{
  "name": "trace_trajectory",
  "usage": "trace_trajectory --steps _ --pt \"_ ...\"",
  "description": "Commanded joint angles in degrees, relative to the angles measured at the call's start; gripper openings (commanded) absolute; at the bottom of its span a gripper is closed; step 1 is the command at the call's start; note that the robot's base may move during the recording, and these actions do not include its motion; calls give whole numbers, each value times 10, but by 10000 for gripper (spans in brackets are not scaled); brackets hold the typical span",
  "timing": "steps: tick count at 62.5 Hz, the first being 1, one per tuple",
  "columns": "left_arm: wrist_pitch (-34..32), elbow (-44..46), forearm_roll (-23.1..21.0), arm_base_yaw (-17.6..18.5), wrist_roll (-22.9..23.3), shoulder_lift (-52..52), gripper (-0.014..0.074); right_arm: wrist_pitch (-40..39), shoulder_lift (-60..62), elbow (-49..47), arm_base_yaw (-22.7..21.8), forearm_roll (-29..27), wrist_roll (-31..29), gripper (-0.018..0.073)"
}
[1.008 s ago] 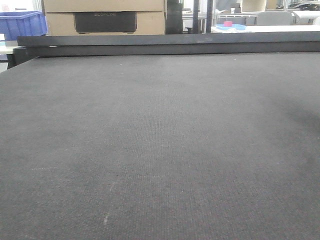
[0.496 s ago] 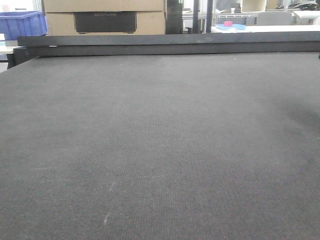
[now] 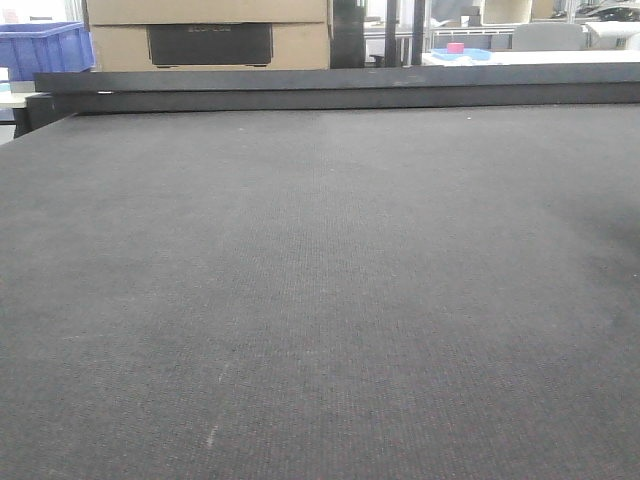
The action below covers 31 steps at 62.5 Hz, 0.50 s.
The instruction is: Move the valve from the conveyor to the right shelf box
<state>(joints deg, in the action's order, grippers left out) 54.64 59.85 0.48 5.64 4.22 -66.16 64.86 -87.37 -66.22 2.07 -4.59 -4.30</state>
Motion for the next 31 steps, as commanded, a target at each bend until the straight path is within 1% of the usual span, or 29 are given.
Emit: trace_trajectory --steps 1,11,17,31 --pt "-4 4 -5 4 -1 0 -111 3 -1 9 -3 3 -9 477" --pt "-4 4 -5 4 -1 0 -111 -35 -4 47 -3 3 -10 477" --pt "-4 4 -5 4 -1 0 -111 -52 -4 48 -3 3 -10 477" --pt "-5 4 -5 4 -1 0 -111 -63 -4 46 -3 3 -10 477"
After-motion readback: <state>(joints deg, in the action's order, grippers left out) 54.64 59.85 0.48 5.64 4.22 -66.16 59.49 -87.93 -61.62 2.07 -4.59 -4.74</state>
